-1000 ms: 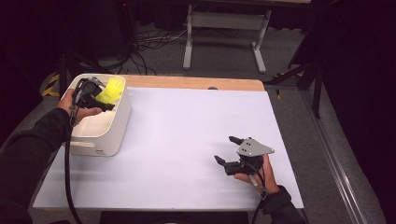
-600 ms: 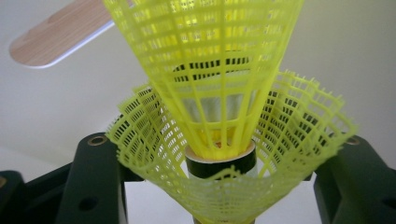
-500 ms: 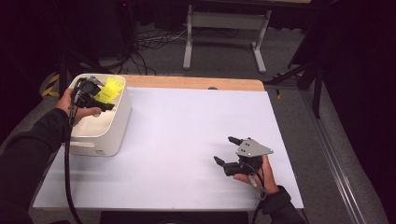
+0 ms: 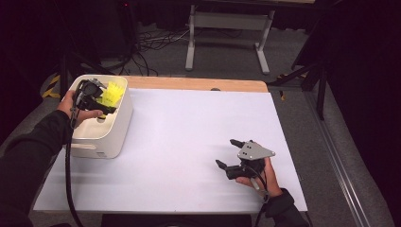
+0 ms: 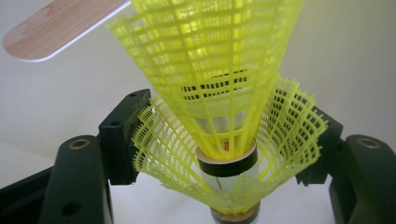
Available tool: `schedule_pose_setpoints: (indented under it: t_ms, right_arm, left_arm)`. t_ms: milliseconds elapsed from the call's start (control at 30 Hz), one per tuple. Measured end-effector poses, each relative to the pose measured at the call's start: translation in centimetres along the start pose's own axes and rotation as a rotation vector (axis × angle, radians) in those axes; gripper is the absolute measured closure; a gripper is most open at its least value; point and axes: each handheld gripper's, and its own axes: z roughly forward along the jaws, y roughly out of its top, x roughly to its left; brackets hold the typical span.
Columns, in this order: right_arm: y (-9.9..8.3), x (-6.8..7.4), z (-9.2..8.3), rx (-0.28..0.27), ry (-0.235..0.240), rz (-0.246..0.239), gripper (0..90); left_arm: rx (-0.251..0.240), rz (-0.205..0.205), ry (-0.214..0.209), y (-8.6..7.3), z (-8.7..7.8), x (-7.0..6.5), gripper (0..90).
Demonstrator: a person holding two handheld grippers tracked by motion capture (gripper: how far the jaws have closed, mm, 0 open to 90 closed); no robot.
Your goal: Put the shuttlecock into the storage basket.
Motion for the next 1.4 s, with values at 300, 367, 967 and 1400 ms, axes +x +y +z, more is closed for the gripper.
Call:
schedule_pose_setpoints:
  t_ms: [300, 367, 967, 1400]
  right_arm:
    - [0.0, 0.1, 0.1, 0.008, 0.003, -0.008, 14.3]
    - [0.1, 0.2, 0.1, 0.008, 0.0, -0.011, 14.3]
    - [0.2, 0.3, -0.2, 0.002, -0.012, -0.015, 14.4]
    - [0.2, 0.5, -0.2, 0.01, -0.024, -0.03, 14.3]
  left_arm:
    - [-0.036, 0.003, -0.008, 0.0, -0.4, -0.1, 29.7]
    - [-0.053, 0.008, -0.012, 0.0, -0.6, -0.2, 29.1]
    - [-0.211, 0.02, 0.028, -0.7, -3.4, -0.6, 23.2]
    - [-0.319, 0.05, 0.085, -1.2, -5.2, -1.5, 20.1]
